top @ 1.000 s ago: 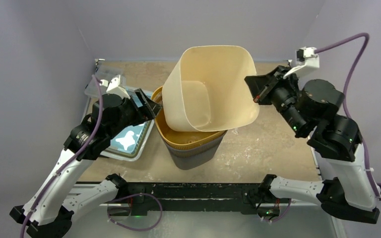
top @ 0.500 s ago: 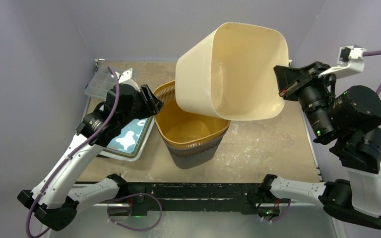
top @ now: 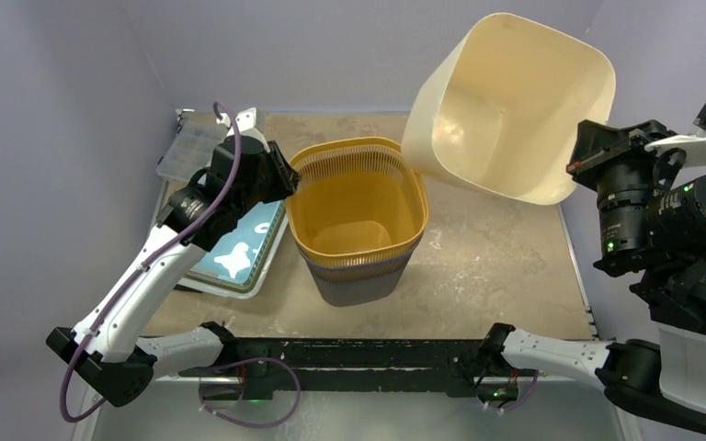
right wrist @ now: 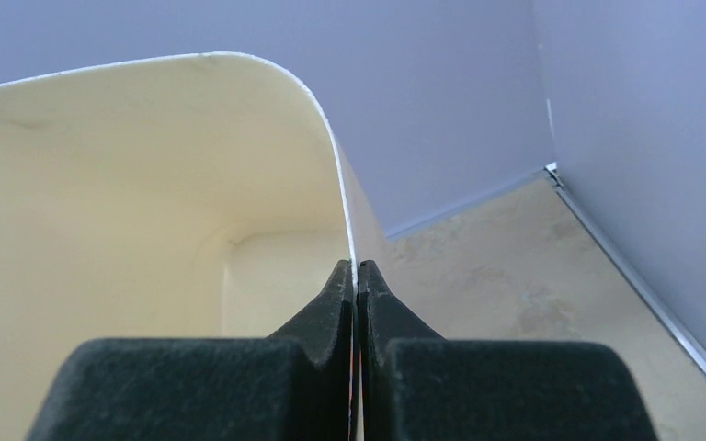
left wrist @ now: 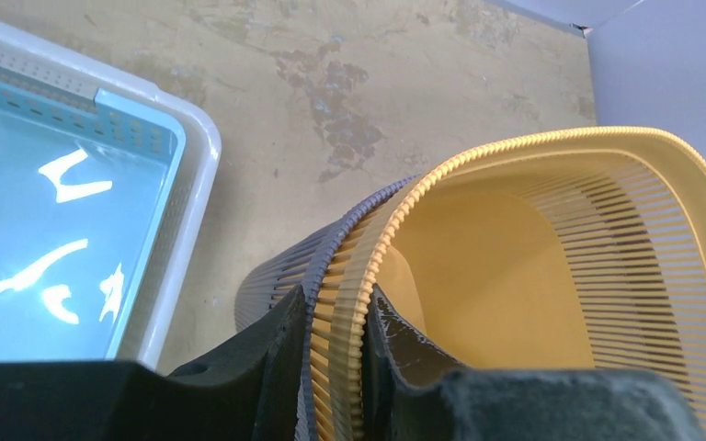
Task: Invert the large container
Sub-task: Move the multiple containers to the center of the board.
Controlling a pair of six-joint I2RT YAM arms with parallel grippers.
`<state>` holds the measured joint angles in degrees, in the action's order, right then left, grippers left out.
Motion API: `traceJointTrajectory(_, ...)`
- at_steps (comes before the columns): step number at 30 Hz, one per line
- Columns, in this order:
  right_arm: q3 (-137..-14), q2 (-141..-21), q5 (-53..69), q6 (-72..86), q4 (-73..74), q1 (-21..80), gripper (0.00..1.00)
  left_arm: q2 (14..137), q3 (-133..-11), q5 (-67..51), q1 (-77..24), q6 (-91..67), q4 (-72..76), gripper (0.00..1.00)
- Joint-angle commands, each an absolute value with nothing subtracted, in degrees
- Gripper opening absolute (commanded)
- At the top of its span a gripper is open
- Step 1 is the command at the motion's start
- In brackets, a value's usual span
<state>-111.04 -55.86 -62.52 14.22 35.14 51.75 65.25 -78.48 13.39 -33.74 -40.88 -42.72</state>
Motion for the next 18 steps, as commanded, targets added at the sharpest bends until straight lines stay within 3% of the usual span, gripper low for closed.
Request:
traceJointTrajectory(1,-108.74,-53.64,-68.01,17.82,31.98,51.87,0.0,68.19,-79.4,14.91,-33.66,-38.12,-42.2,0.19)
traceJointTrajectory(11,-105.42,-51.89,-72.29,37.01,52.99,51.8,0.0,74.52,-83.6,18.78,-33.53,-35.7,-40.05,0.0)
traceJointTrajectory(18,-104.7,-50.16,-72.4,38.55,55.2,51.85,0.0,80.1,-86.95,20.26,-31.81,-33.81,-37.72,0.0)
